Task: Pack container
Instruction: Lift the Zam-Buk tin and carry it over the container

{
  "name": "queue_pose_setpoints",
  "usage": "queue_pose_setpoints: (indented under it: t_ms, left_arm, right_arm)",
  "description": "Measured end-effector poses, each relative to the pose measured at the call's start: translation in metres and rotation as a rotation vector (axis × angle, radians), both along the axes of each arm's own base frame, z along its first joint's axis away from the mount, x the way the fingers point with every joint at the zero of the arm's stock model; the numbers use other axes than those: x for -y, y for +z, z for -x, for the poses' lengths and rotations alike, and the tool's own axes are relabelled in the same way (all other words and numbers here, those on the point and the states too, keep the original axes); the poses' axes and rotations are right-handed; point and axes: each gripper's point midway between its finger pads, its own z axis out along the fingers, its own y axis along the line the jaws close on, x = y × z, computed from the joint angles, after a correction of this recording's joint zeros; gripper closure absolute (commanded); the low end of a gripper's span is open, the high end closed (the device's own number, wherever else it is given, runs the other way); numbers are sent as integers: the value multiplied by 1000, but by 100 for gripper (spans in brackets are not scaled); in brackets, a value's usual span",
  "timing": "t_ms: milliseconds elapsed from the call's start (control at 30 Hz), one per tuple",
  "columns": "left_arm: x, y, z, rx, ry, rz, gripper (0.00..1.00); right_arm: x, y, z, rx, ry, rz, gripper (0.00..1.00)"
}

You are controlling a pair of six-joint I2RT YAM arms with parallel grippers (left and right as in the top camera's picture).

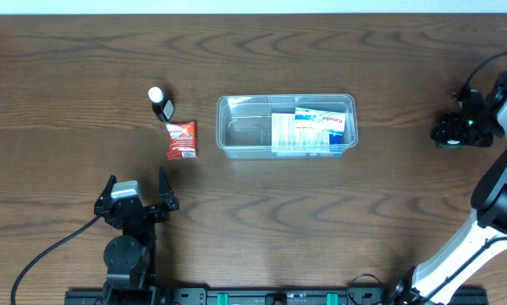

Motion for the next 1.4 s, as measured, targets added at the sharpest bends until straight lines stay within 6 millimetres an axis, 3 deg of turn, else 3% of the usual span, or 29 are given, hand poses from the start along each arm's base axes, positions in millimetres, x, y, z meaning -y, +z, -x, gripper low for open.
queue_pose_setpoints:
  t_ms: [367,667,1167,1400]
  left_arm:
    - [0,0,0,0,0,0,2]
    - [0,0,0,0,0,0,2]
    - [0,0,0,0,0,0,2]
    - [0,0,0,0,0,0,2]
  right_arm:
    - [-1,0,-1,9,47,5,32]
    - [2,0,-6,33,77,22,22]
    - [-6,-3,-15,55,130,51,34]
    - [-16,-4,-18,36,158,82,34]
